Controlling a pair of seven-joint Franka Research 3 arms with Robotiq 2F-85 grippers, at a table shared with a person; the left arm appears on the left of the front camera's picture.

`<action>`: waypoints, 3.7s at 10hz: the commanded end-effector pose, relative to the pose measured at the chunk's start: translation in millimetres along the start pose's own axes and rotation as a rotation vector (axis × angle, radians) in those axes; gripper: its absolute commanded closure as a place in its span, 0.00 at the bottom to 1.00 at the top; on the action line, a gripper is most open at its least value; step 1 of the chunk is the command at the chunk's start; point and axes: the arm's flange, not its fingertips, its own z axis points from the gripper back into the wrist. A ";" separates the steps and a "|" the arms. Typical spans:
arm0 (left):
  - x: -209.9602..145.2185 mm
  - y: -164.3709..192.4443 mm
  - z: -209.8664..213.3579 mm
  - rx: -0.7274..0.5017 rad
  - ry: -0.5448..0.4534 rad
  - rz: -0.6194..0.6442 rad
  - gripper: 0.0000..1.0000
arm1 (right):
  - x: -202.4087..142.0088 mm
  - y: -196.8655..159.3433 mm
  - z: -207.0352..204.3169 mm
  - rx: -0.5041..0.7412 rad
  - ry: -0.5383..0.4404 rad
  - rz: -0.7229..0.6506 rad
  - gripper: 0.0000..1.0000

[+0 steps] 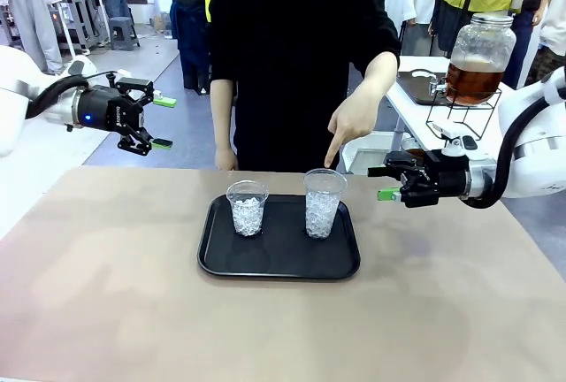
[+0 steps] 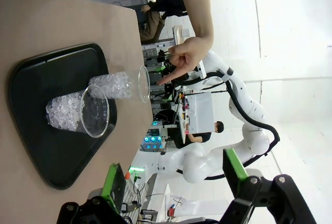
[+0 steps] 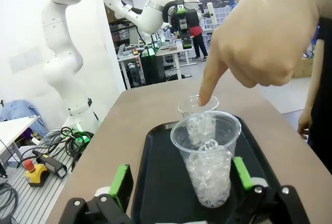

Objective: Pour the drink into the iced cup.
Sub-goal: Pick up the iced cup indicated by the human and present it to them.

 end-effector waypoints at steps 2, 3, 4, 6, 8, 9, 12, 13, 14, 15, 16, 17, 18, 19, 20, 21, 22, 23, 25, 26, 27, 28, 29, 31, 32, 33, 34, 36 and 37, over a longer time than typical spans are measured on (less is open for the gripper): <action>0.2 -0.8 0.3 0.001 -0.002 -0.002 0.00 | 5.4 0.7 -0.9 0.002 0.000 0.011 0.00; 0.2 -0.8 0.3 0.001 -0.002 -0.002 0.00 | 5.4 0.7 -0.9 0.002 0.000 0.011 0.00; 0.2 -0.8 0.3 0.001 -0.002 -0.002 0.00 | 5.4 0.7 -0.9 0.002 0.000 0.011 0.00; 0.2 -0.8 0.3 0.001 -0.002 -0.002 0.00 | -5.5 -8.1 -4.0 -0.044 -0.009 0.048 0.00; 0.2 -0.8 0.3 0.001 -0.002 -0.002 0.00 | -16.9 -23.4 -12.0 -0.070 -0.033 0.103 0.00; 0.2 -0.8 0.3 0.001 -0.002 -0.002 0.00 | -22.0 -27.9 -15.9 -0.083 -0.043 0.116 0.00; 0.2 -0.8 0.3 0.001 -0.002 -0.002 0.00 | -38.8 -36.9 -26.2 -0.093 -0.035 0.133 0.00; 0.2 -0.8 0.3 0.001 -0.002 -0.002 0.00 | -45.4 -39.5 -30.5 -0.100 -0.031 0.134 0.00; 0.2 -0.8 0.3 0.001 -0.002 -0.002 0.00 | -49.4 -40.3 -34.7 -0.084 -0.040 0.120 0.00; 0.2 -0.8 0.3 0.001 -0.002 -0.002 0.00 | -51.1 -39.8 -38.0 -0.077 -0.043 0.114 0.00; 0.2 -0.8 0.3 0.001 -0.002 -0.002 0.00 | -51.9 -39.8 -41.1 -0.076 -0.046 0.113 0.00; 0.2 -0.8 0.3 0.001 -0.002 -0.002 0.00 | -54.3 -40.0 -45.9 -0.071 -0.052 0.105 0.00; 0.2 -0.8 0.3 0.001 -0.002 -0.002 0.00 | -56.0 -39.6 -50.3 -0.070 -0.059 0.099 0.00; 0.2 -0.8 0.3 0.001 -0.002 -0.002 0.00 | -58.1 -40.3 -54.3 -0.073 -0.063 0.098 0.00; 0.2 -0.8 0.3 0.001 -0.002 -0.002 0.00 | -60.2 -41.8 -58.4 -0.072 -0.065 0.095 0.00; 0.2 -0.8 0.3 0.001 -0.002 -0.002 0.00 | -62.2 -42.6 -61.8 -0.060 -0.073 0.084 0.00; 0.2 -0.8 0.3 0.001 -0.002 -0.002 0.00 | -63.2 -42.7 -65.0 -0.055 -0.073 0.076 0.00; 0.2 -0.8 0.3 0.001 -0.002 -0.002 0.00 | -63.9 -43.0 -67.9 -0.047 -0.071 0.068 0.00; 0.2 -0.8 0.3 0.001 -0.002 -0.002 0.00 | -65.0 -42.6 -72.7 -0.025 -0.064 0.054 0.00; 0.2 -0.8 0.3 0.001 -0.002 -0.002 0.00 | -66.3 -43.9 -75.4 -0.024 -0.060 0.052 0.00; 0.2 -0.8 0.3 0.001 -0.002 -0.002 0.00 | -67.3 -44.4 -78.5 -0.017 -0.062 0.047 0.00; 0.2 -0.8 0.3 0.001 -0.002 -0.002 0.00 | -67.9 -44.2 -82.0 -0.009 -0.062 0.045 0.00; 0.2 -0.8 0.3 0.001 -0.002 -0.002 0.00 | -67.6 -44.3 -86.0 -0.005 -0.061 0.045 0.00; 0.2 -0.8 0.3 0.001 -0.002 -0.002 0.00 | -65.7 -46.1 -94.7 -0.005 -0.050 0.046 0.00; 0.2 -0.8 0.3 0.001 -0.002 -0.002 0.00 | -64.9 -46.4 -99.7 -0.005 -0.047 0.051 0.00; 0.2 -0.8 0.3 0.001 -0.002 -0.002 0.00 | -63.7 -46.9 -104.6 -0.004 -0.041 0.051 0.00; 0.2 -0.8 0.3 0.001 -0.002 -0.002 0.00 | -62.5 -47.0 -109.7 0.004 -0.039 0.050 0.00; 0.2 -0.8 0.3 0.001 -0.002 -0.002 0.00 | -61.2 -49.1 -120.0 -0.002 -0.025 0.037 0.00; 0.2 -0.8 0.3 0.001 -0.002 -0.002 0.00 | -60.5 -51.3 -123.5 -0.013 -0.037 0.030 0.00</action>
